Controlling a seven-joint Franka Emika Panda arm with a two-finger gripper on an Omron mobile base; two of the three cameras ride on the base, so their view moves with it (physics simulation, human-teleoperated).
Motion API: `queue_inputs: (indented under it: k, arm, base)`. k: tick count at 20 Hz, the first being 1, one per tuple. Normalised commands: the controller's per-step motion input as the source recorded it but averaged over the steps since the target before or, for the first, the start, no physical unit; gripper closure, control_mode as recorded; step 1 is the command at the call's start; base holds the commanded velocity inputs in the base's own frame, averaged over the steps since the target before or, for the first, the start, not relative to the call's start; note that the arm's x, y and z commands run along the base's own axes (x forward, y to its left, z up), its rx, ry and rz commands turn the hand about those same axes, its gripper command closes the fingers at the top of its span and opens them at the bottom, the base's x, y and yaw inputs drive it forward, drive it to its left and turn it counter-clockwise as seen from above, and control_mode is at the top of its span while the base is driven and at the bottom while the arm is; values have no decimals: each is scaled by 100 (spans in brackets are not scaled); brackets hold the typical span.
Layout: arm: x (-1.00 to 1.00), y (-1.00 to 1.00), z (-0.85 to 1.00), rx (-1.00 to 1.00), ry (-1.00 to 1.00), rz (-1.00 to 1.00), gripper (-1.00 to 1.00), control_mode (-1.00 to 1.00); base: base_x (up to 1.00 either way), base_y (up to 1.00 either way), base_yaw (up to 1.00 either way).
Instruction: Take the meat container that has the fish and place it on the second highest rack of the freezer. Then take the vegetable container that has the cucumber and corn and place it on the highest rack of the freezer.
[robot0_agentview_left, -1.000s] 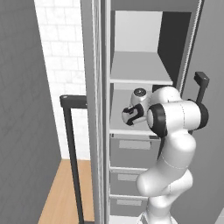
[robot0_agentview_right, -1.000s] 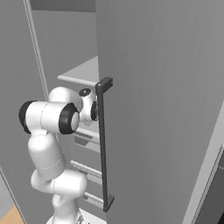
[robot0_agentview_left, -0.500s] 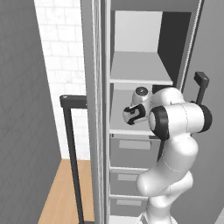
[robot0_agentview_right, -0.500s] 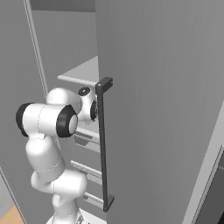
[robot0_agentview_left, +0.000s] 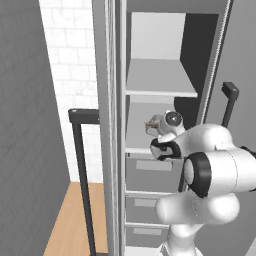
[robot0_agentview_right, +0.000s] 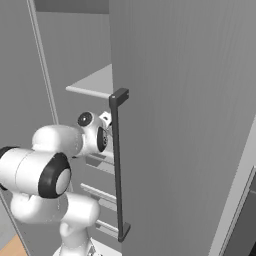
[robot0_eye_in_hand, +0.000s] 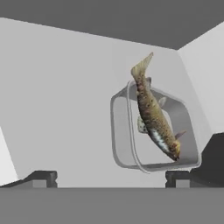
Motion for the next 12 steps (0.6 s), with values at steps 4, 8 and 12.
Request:
queue_inputs:
  k: [4,8,12]
  arm:
    - [-22,1,92,0,0,-15,-100,-100]
    - [-74,0,56,6,9,-17,-100,-100]
    - [-100,0,2,20,9,-24,-100,-100]
  base:
    - [0,0,0]
    - [0,0,0]
    - [0,0,0]
